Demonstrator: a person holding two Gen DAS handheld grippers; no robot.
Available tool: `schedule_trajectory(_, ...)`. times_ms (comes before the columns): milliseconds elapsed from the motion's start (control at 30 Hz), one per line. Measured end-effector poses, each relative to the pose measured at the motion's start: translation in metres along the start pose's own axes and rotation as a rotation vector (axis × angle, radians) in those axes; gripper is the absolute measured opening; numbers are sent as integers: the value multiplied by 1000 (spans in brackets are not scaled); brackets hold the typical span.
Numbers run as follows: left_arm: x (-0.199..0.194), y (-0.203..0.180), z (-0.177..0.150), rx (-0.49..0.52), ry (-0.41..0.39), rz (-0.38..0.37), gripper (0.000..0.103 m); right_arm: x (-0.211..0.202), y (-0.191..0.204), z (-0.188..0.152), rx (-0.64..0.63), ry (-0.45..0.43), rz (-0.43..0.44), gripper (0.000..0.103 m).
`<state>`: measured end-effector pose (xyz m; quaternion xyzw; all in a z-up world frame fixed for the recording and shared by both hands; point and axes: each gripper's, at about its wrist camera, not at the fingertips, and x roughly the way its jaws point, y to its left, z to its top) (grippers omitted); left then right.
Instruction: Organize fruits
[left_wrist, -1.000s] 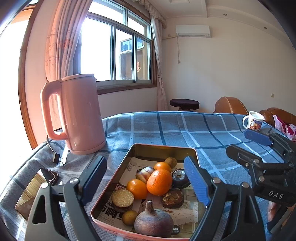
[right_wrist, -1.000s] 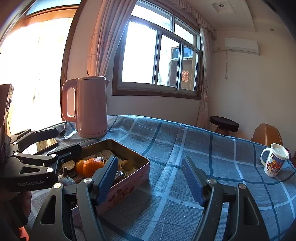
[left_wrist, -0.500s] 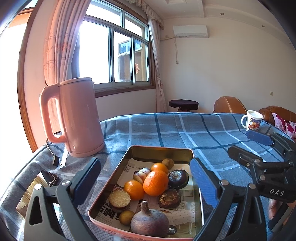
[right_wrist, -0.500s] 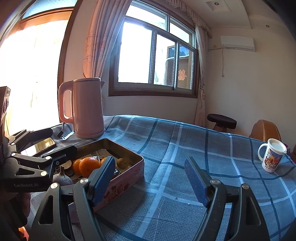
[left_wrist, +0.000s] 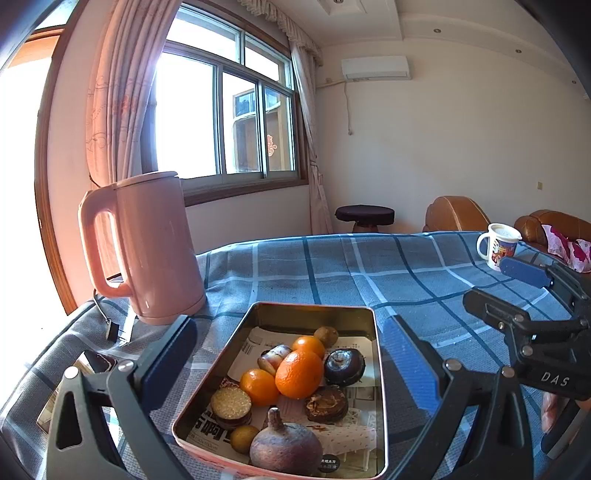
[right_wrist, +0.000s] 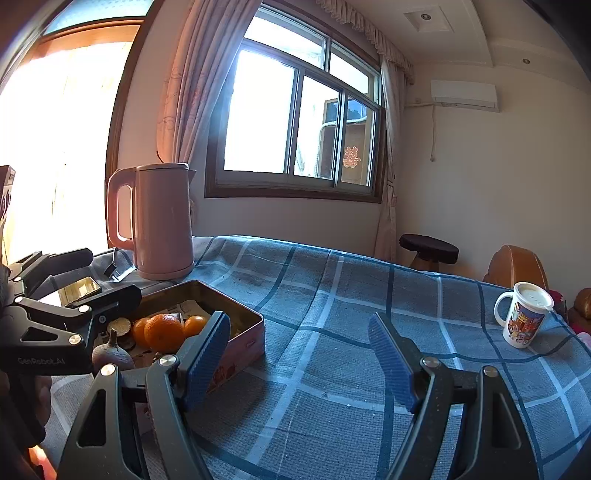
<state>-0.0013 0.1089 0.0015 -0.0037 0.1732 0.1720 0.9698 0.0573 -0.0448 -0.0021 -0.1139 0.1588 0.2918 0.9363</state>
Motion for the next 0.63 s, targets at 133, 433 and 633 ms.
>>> schedule_trajectory(133, 2, -1, -1, 5, 8, 5, 103, -2, 0, -1, -3, -1, -2, 79)
schedule_trajectory(433, 4, -4, -3, 16, 12, -3, 103, -3, -3, -3, -5, 6, -8, 79)
schedule_trajectory(633, 2, -8, -3, 23, 12, -27, 103, -3, -10, -5, -1, 11, -26, 79)
